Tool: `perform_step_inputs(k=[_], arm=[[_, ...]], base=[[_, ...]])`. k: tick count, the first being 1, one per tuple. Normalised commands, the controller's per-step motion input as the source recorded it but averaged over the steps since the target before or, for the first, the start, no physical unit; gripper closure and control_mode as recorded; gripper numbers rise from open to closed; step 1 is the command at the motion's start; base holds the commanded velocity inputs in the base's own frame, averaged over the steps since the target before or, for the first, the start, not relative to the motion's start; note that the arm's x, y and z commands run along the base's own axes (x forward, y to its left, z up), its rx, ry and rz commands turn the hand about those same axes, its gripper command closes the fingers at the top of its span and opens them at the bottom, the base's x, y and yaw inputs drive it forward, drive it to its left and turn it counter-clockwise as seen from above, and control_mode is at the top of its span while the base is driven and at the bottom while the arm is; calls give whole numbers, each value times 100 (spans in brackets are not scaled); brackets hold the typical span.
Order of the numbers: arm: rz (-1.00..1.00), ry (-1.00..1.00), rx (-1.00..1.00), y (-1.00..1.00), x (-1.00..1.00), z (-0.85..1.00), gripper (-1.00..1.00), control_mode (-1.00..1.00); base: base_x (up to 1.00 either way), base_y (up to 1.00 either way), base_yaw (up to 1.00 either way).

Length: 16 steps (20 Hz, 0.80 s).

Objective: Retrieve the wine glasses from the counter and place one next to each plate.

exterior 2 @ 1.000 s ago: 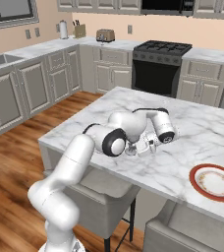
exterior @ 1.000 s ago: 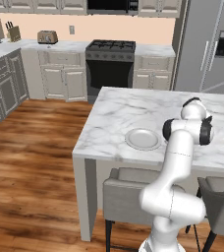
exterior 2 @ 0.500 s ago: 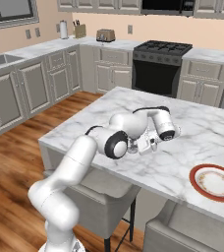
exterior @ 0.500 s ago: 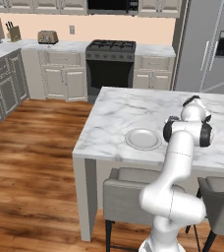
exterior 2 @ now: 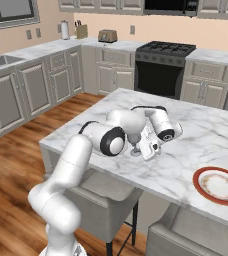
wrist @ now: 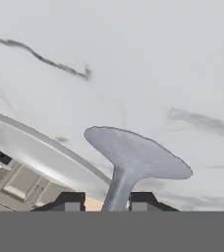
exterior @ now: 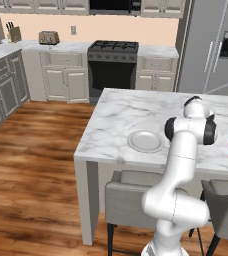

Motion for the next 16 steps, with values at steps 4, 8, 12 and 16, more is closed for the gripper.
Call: perform_step_inputs(k=[4, 8, 12, 16], arm=[[-7, 0, 2, -16, 6, -2, -100, -100], [-7, 3, 7, -46, 0, -12, -100, -100], [-12, 2, 6, -65, -4, -1, -100, -100], [-18, 1, 1, -44, 0, 0, -100, -100]], base=[[0, 0, 0], [0, 0, 0], [0, 0, 0], [0, 0, 0]])
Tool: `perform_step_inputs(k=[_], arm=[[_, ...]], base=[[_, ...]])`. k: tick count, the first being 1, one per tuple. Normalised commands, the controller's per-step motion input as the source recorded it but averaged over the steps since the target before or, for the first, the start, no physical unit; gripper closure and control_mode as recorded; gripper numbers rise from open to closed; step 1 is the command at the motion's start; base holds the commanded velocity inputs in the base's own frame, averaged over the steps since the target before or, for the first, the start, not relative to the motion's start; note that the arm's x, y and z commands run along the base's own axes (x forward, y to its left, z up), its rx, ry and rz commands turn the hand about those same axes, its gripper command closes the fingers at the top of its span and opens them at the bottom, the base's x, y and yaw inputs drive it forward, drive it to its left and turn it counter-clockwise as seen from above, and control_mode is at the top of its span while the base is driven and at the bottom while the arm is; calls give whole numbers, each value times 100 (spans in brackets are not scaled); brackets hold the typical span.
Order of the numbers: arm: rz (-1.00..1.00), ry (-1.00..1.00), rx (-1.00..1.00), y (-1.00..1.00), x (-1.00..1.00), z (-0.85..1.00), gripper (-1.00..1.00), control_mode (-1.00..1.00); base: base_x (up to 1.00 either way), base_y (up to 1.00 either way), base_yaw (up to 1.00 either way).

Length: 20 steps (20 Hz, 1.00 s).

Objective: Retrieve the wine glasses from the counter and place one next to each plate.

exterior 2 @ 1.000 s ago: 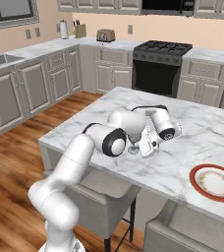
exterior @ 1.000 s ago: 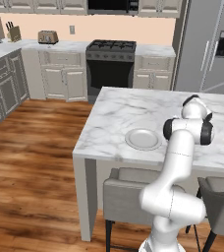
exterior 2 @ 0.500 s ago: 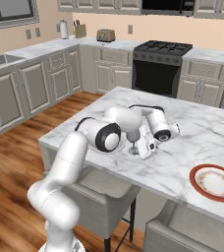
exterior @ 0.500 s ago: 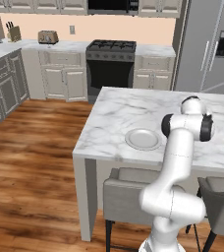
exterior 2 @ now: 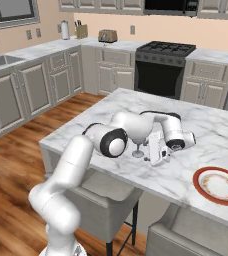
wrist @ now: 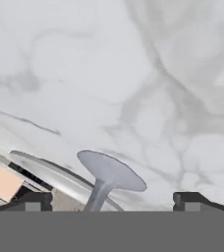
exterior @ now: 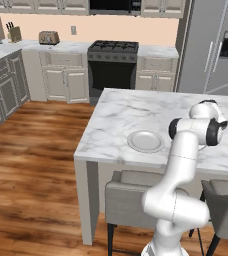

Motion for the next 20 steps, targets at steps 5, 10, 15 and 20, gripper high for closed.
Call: perform_step_inputs(k=[5, 10, 15, 20], arm=[[-22, -6, 1, -37, -27, 15, -100, -100], [-29, -37, -5, 39, -97, 82, -100, -100], [-23, -17, -4, 81, -47, 70, -100, -100], [2, -5, 25, 70, -12, 96, -100, -100]], base=[[0, 0, 0], [0, 0, 0], [0, 0, 0], [0, 0, 0]])
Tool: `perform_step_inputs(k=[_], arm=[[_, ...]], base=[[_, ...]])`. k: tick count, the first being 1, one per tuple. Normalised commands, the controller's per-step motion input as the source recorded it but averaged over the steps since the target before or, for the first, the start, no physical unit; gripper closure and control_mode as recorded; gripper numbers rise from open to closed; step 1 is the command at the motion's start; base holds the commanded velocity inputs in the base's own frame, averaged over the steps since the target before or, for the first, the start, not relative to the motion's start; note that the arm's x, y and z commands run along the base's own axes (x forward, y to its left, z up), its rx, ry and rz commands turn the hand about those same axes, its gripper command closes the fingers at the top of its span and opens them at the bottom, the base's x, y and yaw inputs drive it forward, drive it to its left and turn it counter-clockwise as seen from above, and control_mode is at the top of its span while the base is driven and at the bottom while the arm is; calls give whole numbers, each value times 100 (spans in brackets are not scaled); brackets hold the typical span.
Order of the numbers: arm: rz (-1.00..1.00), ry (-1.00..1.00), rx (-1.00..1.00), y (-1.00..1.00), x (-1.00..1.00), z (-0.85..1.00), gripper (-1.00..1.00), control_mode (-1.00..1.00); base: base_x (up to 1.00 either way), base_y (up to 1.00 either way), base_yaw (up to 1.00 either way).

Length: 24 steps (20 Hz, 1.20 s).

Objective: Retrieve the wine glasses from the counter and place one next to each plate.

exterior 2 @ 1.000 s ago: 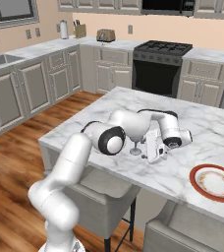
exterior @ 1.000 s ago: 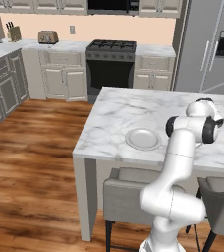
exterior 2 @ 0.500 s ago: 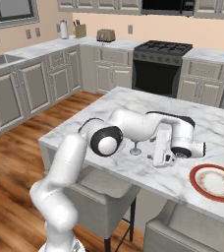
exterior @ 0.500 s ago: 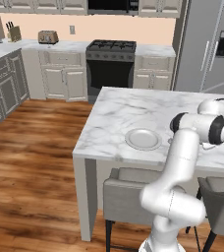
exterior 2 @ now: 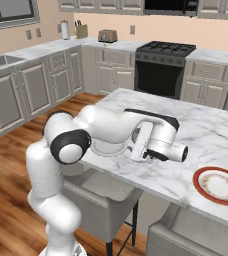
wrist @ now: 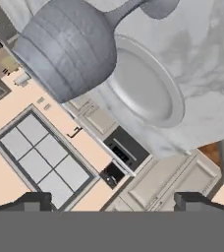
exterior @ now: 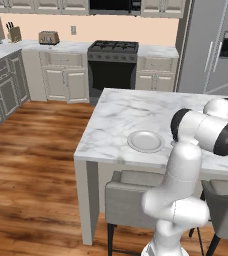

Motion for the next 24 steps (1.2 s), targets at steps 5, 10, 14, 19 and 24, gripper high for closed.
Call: perform_step_inputs(k=[5, 10, 14, 19, 24], arm=[[40, -1, 34, 52, -11, 77, -100, -100], [54, 20, 50, 37, 9, 44, -100, -100], [48, 21, 52, 18, 0, 55, -100, -100], [16, -21, 2, 30, -73, 43, -100, -100], [-3, -49, -32, 48, -100, 24, -100, -100]], base=[[0, 0, 0], [0, 0, 0], [0, 0, 0], [0, 0, 0], [0, 0, 0]])
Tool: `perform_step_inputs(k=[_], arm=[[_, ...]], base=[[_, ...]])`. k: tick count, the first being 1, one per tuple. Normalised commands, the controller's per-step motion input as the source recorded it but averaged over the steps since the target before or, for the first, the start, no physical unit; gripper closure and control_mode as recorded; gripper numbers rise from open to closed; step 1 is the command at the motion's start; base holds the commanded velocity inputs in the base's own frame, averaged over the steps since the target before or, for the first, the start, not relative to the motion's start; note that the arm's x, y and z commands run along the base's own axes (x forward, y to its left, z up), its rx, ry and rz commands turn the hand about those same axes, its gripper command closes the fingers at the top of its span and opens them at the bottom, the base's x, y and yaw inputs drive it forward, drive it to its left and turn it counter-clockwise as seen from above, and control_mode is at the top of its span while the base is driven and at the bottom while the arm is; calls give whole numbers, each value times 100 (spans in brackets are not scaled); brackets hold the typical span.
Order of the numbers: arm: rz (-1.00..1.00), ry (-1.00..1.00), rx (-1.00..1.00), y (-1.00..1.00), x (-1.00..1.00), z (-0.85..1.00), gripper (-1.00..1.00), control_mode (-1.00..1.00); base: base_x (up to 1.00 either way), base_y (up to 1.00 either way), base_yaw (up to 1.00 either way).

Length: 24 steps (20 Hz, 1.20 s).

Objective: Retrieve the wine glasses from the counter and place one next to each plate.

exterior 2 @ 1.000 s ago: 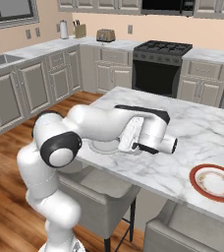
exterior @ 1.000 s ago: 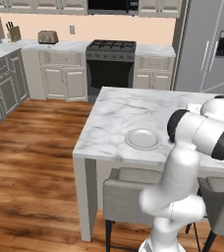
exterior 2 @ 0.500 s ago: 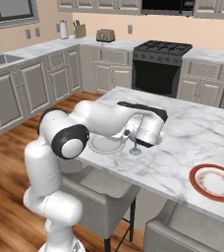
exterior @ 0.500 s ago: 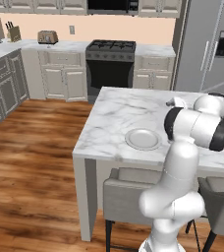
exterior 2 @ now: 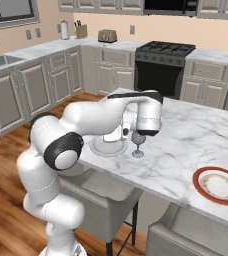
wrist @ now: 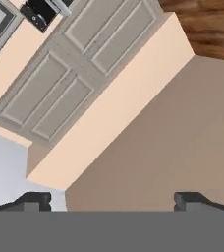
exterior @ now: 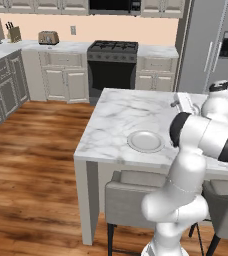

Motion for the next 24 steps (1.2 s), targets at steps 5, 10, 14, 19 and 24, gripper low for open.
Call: perform_step_inputs(k=[5, 10, 14, 19, 24], arm=[[-55, -14, -23, 22, -94, 1, -100, -100], [-88, 0, 0, 1, -59, 0, -100, -100], [-74, 2, 5, -1, -10, 49, -100, -100], [-13, 5, 25, -6, -35, 76, -100, -100], [8, -1, 9, -4, -24, 5, -100, -100]], base=[[0, 0, 0], [0, 0, 0], [0, 0, 0], [0, 0, 0], [0, 0, 0]])
